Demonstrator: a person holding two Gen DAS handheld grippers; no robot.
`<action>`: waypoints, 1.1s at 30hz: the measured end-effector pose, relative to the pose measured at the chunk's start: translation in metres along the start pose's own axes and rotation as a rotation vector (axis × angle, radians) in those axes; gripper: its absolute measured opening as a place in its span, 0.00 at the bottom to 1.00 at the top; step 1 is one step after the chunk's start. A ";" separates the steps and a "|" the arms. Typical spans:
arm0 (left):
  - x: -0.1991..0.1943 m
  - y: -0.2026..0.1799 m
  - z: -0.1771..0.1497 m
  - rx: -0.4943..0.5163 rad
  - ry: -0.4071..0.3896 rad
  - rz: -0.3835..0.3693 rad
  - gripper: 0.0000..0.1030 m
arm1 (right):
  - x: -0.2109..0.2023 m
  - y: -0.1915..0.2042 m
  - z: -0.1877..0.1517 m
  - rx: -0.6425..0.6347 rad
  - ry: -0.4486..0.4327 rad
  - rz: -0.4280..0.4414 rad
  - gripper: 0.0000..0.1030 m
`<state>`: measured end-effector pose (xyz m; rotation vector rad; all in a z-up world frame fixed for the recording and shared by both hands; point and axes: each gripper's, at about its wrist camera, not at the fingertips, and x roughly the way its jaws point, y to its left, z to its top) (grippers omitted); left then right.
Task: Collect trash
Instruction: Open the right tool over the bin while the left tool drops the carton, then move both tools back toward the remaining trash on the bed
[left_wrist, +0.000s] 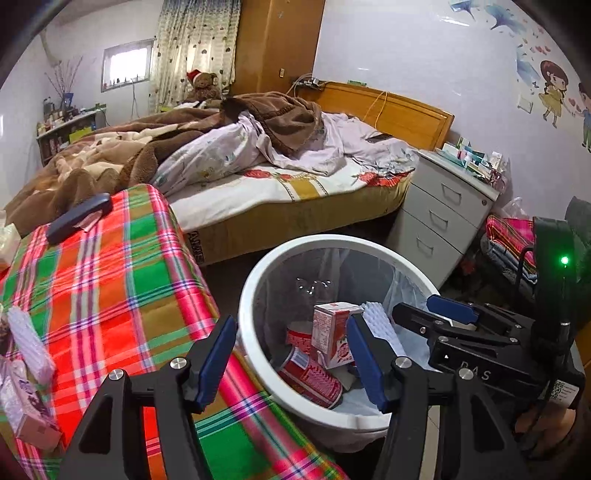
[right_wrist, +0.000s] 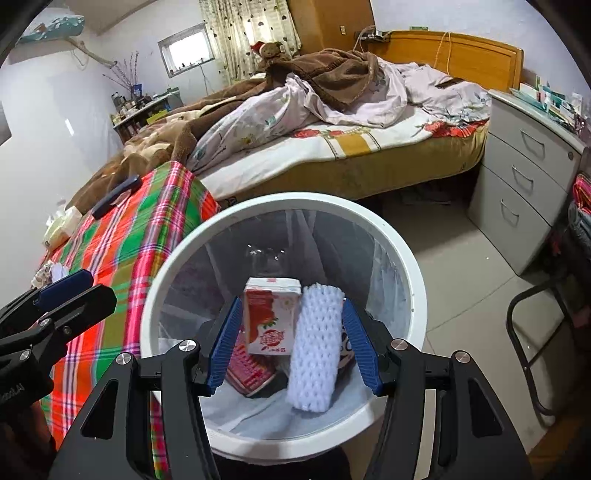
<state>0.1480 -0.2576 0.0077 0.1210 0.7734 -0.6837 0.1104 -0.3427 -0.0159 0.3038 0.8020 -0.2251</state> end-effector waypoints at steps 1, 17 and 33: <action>-0.003 0.001 0.000 -0.006 -0.003 0.004 0.60 | -0.001 0.003 0.000 -0.003 -0.003 0.003 0.57; -0.068 0.056 -0.021 -0.087 -0.087 0.114 0.60 | -0.013 0.059 -0.002 -0.083 -0.062 0.079 0.56; -0.134 0.150 -0.058 -0.226 -0.151 0.276 0.60 | -0.019 0.142 -0.018 -0.235 -0.081 0.238 0.56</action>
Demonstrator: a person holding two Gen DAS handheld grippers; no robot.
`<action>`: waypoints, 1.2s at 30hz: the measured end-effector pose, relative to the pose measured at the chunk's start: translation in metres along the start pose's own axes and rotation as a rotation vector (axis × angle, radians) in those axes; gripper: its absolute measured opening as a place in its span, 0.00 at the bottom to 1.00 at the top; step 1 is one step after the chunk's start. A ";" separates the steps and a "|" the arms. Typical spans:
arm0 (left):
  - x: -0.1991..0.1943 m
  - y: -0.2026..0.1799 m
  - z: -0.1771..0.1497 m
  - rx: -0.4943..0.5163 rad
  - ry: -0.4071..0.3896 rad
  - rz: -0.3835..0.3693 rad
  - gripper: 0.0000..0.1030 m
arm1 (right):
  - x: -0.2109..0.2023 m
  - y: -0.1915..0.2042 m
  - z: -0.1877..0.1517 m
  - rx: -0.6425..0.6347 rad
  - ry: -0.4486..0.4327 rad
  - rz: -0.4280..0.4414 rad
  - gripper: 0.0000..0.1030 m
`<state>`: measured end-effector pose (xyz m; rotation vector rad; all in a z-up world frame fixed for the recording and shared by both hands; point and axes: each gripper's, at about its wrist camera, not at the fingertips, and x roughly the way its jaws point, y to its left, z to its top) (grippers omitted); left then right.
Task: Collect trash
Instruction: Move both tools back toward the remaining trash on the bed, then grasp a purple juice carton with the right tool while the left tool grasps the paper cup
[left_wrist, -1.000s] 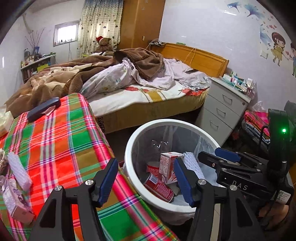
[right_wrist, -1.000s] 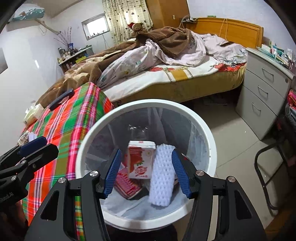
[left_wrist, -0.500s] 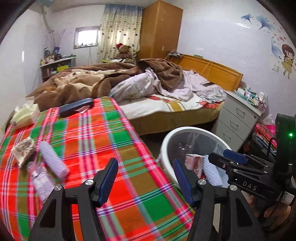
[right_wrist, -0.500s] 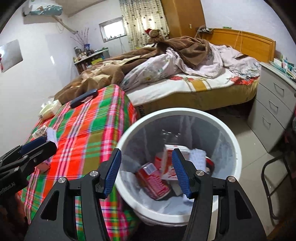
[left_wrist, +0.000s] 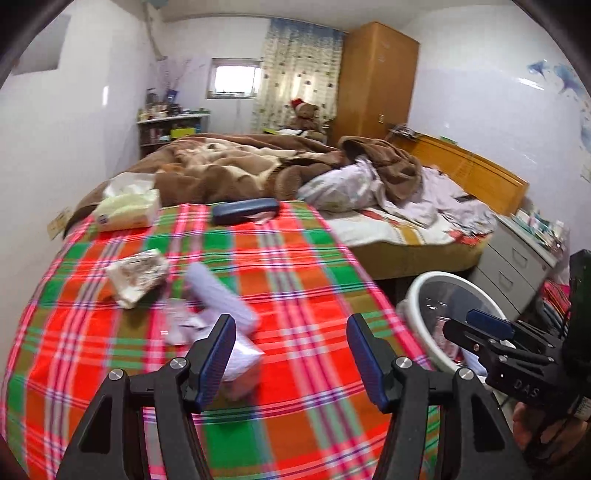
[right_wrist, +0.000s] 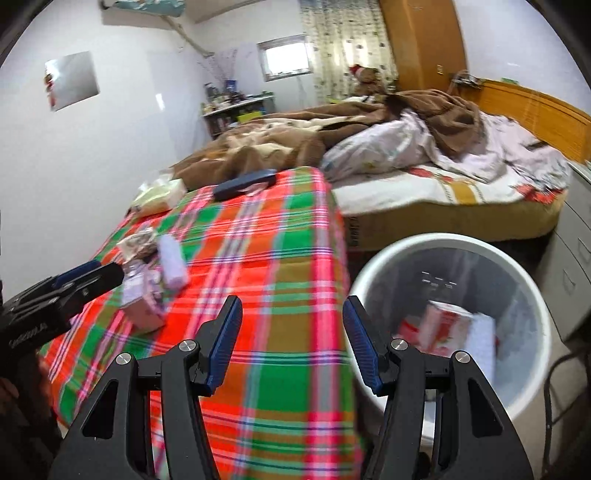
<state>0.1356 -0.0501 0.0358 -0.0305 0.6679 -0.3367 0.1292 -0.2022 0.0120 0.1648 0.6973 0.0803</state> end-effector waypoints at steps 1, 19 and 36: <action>-0.002 0.008 0.000 -0.009 -0.002 0.016 0.60 | 0.001 0.004 0.000 -0.007 0.001 0.008 0.56; -0.001 0.135 0.001 -0.122 0.021 0.182 0.63 | 0.044 0.107 0.001 -0.168 0.077 0.209 0.56; 0.087 0.200 0.035 -0.109 0.117 0.113 0.69 | 0.095 0.145 -0.002 -0.245 0.184 0.146 0.63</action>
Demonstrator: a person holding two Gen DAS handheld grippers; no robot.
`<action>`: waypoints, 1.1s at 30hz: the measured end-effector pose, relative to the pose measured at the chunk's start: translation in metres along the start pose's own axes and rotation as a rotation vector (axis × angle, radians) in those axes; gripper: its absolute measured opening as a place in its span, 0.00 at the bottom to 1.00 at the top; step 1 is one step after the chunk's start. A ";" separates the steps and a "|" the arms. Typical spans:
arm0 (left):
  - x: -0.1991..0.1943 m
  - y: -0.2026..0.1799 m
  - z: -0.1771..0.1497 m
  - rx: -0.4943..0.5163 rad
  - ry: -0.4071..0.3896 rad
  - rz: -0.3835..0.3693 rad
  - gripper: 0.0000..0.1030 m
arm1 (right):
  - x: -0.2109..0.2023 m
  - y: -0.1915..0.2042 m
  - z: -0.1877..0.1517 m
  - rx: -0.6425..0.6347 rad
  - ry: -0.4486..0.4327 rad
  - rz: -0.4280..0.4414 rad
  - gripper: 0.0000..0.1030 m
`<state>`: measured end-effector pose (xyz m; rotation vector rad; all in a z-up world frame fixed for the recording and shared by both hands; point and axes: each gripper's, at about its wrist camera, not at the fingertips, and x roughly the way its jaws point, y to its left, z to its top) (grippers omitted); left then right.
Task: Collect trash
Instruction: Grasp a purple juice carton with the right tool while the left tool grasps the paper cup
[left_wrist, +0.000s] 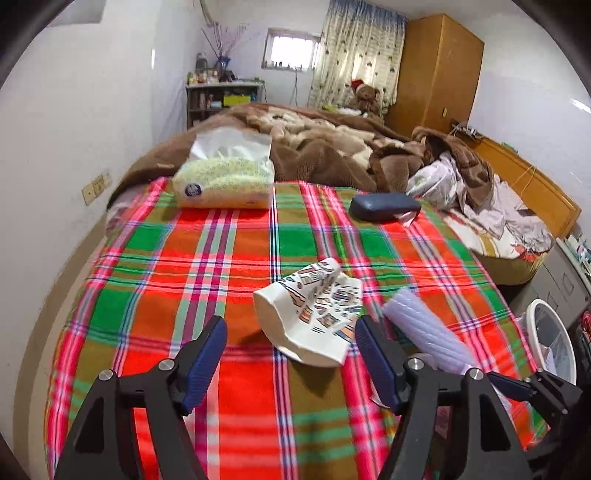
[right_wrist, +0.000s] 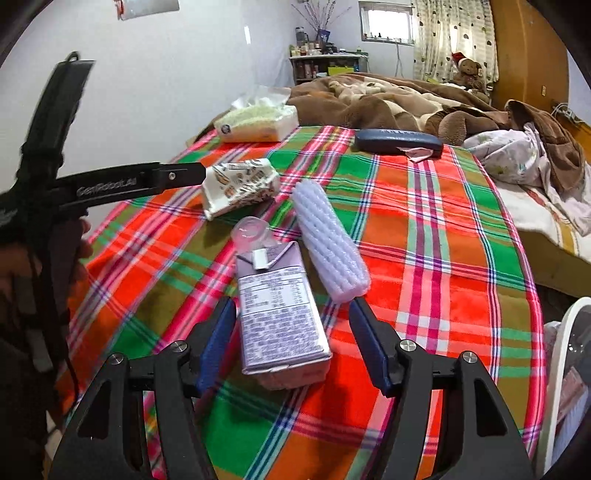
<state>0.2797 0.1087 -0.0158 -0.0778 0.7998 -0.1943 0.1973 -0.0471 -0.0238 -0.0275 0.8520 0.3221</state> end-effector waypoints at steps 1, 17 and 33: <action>0.007 0.004 0.002 -0.010 0.012 0.003 0.69 | 0.001 -0.001 0.001 0.003 0.004 -0.003 0.63; 0.067 -0.003 0.015 0.067 0.110 -0.036 0.69 | 0.006 -0.014 -0.002 0.084 0.037 -0.005 0.40; 0.056 -0.021 0.004 0.092 0.097 -0.061 0.18 | -0.001 -0.022 -0.007 0.128 0.017 -0.014 0.40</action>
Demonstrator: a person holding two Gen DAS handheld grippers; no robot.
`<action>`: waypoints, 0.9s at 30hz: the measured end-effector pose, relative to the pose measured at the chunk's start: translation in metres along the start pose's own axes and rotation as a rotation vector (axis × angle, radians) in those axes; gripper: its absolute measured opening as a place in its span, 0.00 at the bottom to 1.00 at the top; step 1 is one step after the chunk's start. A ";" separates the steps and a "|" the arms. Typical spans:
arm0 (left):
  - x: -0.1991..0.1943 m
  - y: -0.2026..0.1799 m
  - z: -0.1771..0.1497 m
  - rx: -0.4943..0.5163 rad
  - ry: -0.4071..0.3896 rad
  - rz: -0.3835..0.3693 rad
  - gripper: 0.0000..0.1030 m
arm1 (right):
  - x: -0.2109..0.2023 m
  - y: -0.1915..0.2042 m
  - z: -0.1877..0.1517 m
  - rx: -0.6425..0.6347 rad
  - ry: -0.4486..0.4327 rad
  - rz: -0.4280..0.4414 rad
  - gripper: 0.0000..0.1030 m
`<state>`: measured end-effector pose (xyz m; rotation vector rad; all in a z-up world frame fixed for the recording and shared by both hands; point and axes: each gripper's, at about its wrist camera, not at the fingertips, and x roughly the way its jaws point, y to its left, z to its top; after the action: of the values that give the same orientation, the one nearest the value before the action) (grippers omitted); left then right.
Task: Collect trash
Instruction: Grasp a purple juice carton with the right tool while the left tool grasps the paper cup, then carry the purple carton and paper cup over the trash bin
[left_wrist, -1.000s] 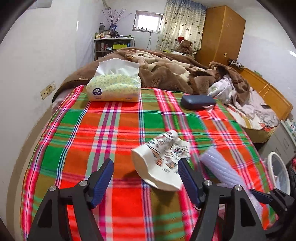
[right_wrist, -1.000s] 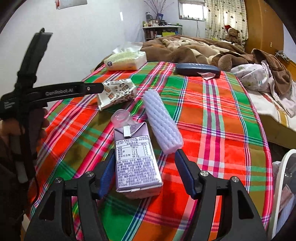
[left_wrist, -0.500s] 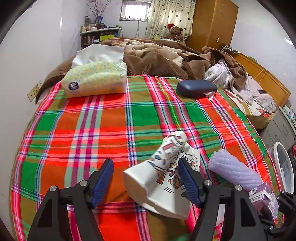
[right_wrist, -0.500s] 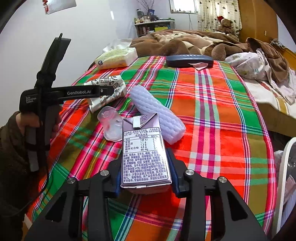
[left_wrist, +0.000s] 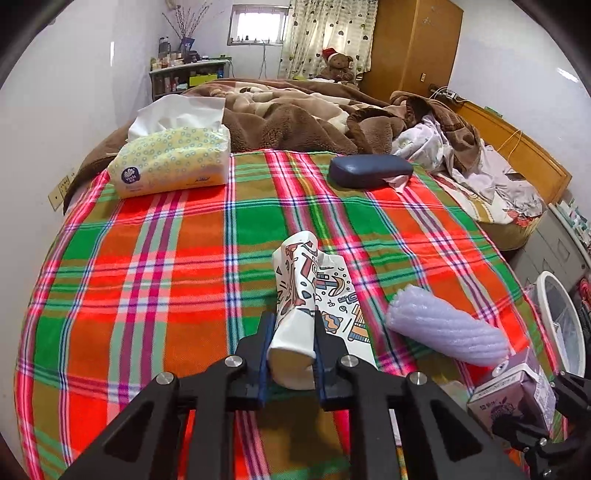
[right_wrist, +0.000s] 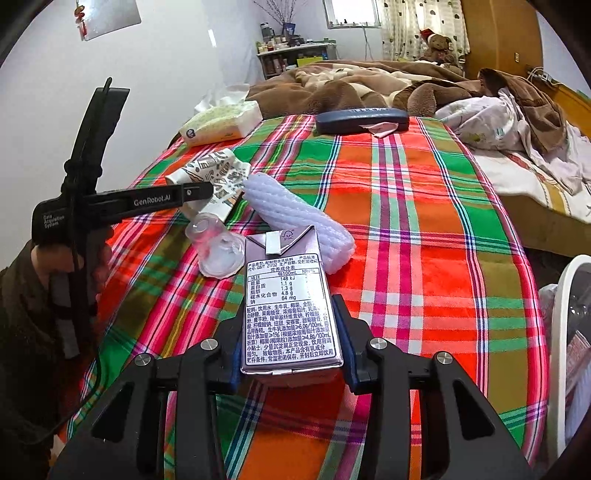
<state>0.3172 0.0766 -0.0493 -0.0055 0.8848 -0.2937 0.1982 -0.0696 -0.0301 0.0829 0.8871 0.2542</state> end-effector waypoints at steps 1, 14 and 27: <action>-0.003 0.000 -0.002 -0.008 -0.005 0.007 0.18 | -0.001 0.001 0.000 -0.001 -0.004 0.003 0.40; -0.057 -0.007 -0.022 -0.049 -0.067 0.039 0.18 | -0.023 -0.005 -0.004 0.012 -0.059 0.031 0.40; -0.121 -0.061 -0.031 0.013 -0.169 0.031 0.18 | -0.066 -0.030 -0.004 0.048 -0.163 0.001 0.40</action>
<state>0.2060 0.0525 0.0308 -0.0049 0.7142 -0.2655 0.1609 -0.1156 0.0124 0.1463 0.7311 0.2239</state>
